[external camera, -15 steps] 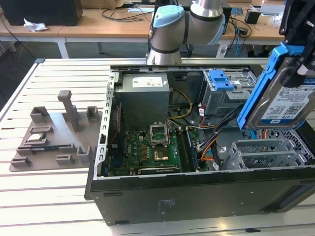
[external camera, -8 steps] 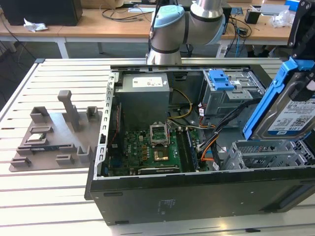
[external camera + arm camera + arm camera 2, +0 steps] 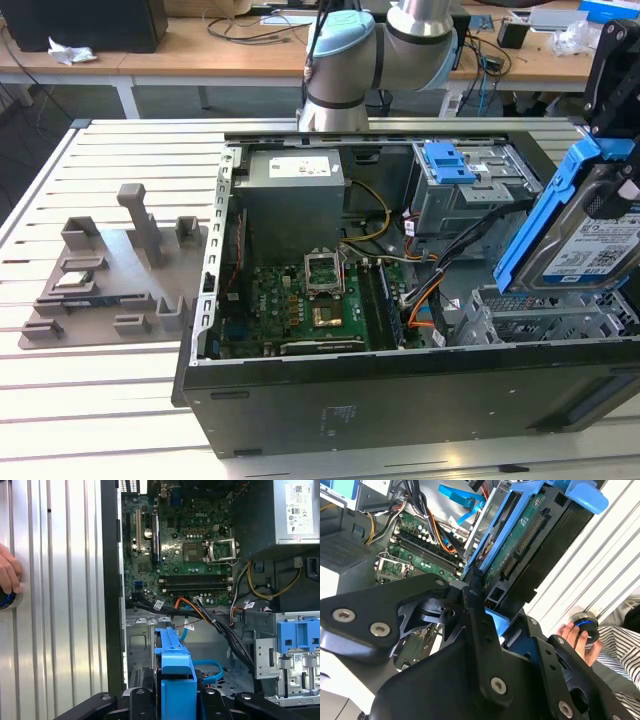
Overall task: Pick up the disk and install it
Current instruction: 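Pick up the disk, then insert the disk into the insertion slot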
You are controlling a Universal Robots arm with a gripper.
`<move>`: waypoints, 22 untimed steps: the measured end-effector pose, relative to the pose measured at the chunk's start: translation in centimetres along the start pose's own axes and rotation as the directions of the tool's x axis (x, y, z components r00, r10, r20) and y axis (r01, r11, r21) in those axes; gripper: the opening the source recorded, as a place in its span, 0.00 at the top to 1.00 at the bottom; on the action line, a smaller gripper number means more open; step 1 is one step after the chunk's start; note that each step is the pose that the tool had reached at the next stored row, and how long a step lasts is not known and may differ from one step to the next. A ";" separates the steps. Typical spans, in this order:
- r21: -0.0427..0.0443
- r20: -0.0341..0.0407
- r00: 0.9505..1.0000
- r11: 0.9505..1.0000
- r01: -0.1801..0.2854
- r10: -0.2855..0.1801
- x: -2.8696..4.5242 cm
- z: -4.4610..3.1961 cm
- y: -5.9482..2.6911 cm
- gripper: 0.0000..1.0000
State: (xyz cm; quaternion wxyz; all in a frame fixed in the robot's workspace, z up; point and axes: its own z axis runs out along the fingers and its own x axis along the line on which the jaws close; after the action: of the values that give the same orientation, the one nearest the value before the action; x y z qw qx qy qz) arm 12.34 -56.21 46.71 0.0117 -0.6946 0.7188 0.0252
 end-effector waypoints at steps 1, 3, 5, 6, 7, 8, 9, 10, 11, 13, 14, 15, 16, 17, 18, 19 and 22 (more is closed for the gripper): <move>0.000 0.000 1.000 1.000 0.000 0.000 0.00 0.00 0.00 0.63; 0.000 0.000 1.000 1.000 0.000 0.000 0.00 0.00 0.00 0.63; 0.000 0.000 1.000 1.000 0.000 0.000 0.00 0.00 -0.01 0.63; 0.000 0.000 1.000 1.000 0.000 0.000 0.00 0.00 -0.01 0.63; 0.000 0.000 1.000 1.000 0.000 0.000 0.00 0.00 -0.01 0.63; 0.000 0.000 1.000 1.000 0.000 0.000 0.00 0.00 -0.01 0.63; 0.000 0.000 1.000 1.000 0.000 0.000 0.00 0.00 -0.01 0.63; 0.000 0.000 1.000 1.000 0.003 -0.003 0.00 0.03 0.00 0.63; 0.000 0.000 1.000 1.000 0.009 -0.009 0.00 0.09 0.01 0.63; -0.001 0.000 1.000 1.000 0.014 -0.014 0.01 0.24 0.02 0.63; -0.001 0.000 1.000 1.000 0.015 -0.015 0.01 0.31 0.02 0.63; -0.001 0.000 1.000 1.000 0.016 -0.016 0.01 0.37 0.02 0.63; -0.001 -0.001 1.000 1.000 0.016 -0.016 0.02 0.60 0.01 0.63; -0.001 -0.001 1.000 1.000 0.016 -0.016 0.03 0.85 0.01 0.63; -0.001 -0.001 1.000 1.000 0.015 -0.015 0.05 1.14 0.04 0.63; -0.001 -0.001 1.000 1.000 0.011 -0.011 0.07 1.44 0.04 0.63; -0.001 -0.001 1.000 1.000 0.011 -0.011 -0.10 1.98 0.07 0.63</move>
State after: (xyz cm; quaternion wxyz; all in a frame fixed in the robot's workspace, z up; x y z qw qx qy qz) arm 12.25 -56.00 44.75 0.0114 -0.6986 0.7150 0.0251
